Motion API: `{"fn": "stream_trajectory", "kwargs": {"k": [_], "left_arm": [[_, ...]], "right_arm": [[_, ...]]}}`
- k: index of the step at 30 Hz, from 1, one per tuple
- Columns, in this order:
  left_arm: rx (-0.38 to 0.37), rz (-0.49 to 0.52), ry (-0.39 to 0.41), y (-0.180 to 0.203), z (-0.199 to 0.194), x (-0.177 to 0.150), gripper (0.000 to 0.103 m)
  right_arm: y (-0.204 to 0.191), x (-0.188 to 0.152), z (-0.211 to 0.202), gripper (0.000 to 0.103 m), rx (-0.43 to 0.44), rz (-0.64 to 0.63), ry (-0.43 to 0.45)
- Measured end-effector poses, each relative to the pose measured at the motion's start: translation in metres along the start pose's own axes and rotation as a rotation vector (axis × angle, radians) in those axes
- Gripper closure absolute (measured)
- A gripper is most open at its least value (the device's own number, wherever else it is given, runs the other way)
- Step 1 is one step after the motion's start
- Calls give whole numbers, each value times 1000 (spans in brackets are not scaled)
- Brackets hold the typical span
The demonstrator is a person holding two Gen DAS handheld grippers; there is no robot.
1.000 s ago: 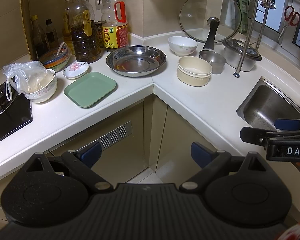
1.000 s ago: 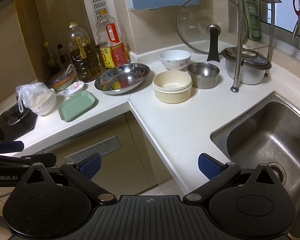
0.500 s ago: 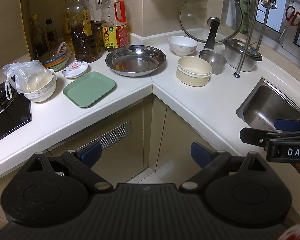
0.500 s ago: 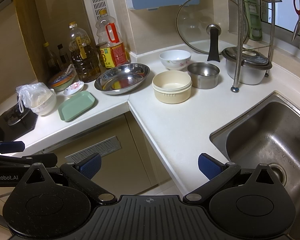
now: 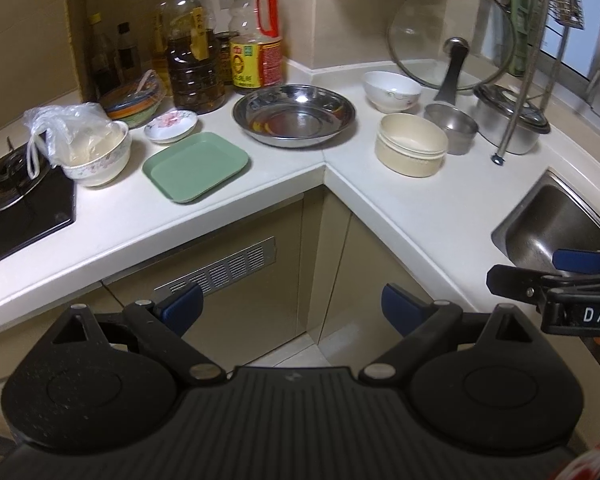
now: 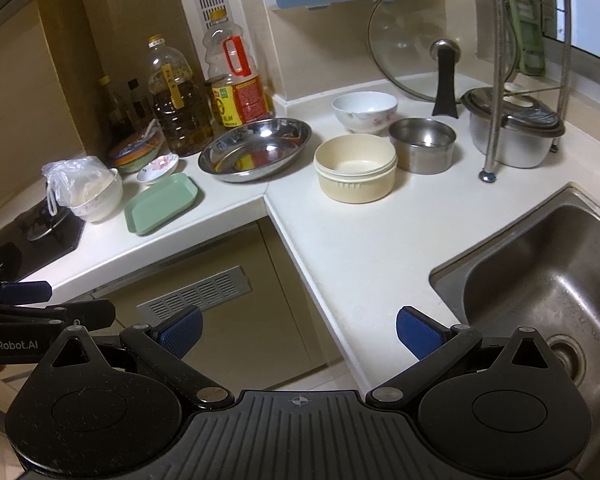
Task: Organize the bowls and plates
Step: 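Move the right tool toward the green square plate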
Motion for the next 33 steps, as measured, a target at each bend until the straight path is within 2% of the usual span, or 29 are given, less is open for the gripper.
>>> {"fn": "stream_trajectory", "kwargs": {"k": [11, 19, 21, 25, 33], "left_arm": [[88, -140, -28, -17, 11, -7, 7], [140, -223, -24, -43, 22, 2, 7], [152, -237, -27, -52, 29, 7, 7], [163, -258, -30, -71, 48, 26, 7], [178, -295, -54, -123, 107, 74, 11]], "right_arm": [[-1, 9, 29, 0, 116, -88, -39], [-17, 31, 58, 0, 180, -139, -51], [-24, 40, 68, 1, 195, -150, -50], [-39, 60, 92, 14, 217, -181, -55], [-80, 113, 164, 19, 266, -234, -82]]}}
Point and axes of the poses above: each gripper's, at about its wrist camera, not at the fingertips, and z roughly the way its jaws point, y to its right, x to its top, the point moved 7 cm from there along z, roughly the way its jaws point, and after that the axes turned 7 degrees about -y, right-handed, at the moved point
